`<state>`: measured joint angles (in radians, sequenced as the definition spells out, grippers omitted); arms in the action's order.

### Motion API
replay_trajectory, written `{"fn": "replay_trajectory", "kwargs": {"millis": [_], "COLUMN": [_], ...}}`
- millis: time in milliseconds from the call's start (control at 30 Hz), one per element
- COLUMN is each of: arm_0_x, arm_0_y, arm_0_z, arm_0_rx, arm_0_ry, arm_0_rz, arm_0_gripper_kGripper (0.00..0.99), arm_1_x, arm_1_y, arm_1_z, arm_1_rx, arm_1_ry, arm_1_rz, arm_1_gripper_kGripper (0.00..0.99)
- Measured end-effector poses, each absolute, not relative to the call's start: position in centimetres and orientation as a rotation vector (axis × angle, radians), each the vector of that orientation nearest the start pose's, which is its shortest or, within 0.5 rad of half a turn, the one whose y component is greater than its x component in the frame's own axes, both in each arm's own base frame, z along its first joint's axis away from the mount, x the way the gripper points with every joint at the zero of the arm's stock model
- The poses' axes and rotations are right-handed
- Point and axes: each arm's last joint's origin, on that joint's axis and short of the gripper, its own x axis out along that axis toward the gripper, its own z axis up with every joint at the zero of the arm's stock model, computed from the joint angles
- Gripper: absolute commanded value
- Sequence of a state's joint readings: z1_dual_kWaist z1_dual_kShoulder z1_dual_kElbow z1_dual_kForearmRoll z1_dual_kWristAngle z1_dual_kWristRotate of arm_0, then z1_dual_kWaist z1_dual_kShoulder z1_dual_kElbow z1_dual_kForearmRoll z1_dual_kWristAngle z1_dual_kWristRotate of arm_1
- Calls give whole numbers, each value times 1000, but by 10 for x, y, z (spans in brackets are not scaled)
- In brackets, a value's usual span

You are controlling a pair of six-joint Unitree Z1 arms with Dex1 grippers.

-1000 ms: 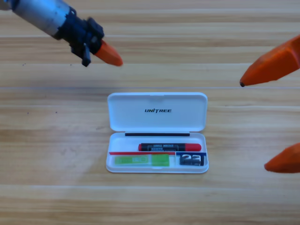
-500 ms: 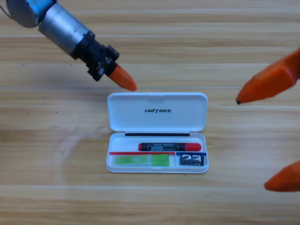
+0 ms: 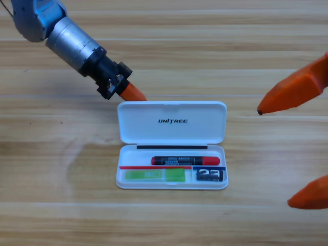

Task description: Clean up eraser and pencils

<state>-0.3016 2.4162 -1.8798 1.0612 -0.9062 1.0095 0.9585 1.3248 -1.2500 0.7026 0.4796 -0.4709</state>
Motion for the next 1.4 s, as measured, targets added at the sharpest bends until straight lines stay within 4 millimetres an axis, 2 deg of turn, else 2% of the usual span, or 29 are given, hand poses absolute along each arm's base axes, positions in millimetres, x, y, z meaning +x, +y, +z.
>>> {"fn": "replay_trajectory", "kwargs": {"millis": [367, 800, 1133, 1400], "arm_0_x": [427, 405, 384, 373], "arm_0_y": [-191, -204, -207, -213], "arm_0_z": [173, 164, 174, 163], "arm_0_rx": [213, 239, 296, 325], "arm_0_ry": [995, 1047, 1049, 1064], "arm_0_rz": [-1629, -1684, -1709, -1725], "arm_0_gripper_kGripper": [0, 0, 0, 0], "arm_1_x": [106, 107, 108, 108], "arm_1_y": [191, 192, 193, 194], "arm_1_z": [404, 403, 402, 401], "arm_1_rx": [-566, -567, -567, -567], "arm_1_ry": [489, 495, 497, 503], "arm_1_rz": [1538, 1538, 1538, 1538], "arm_1_gripper_kGripper": [990, 990, 990, 990]}}
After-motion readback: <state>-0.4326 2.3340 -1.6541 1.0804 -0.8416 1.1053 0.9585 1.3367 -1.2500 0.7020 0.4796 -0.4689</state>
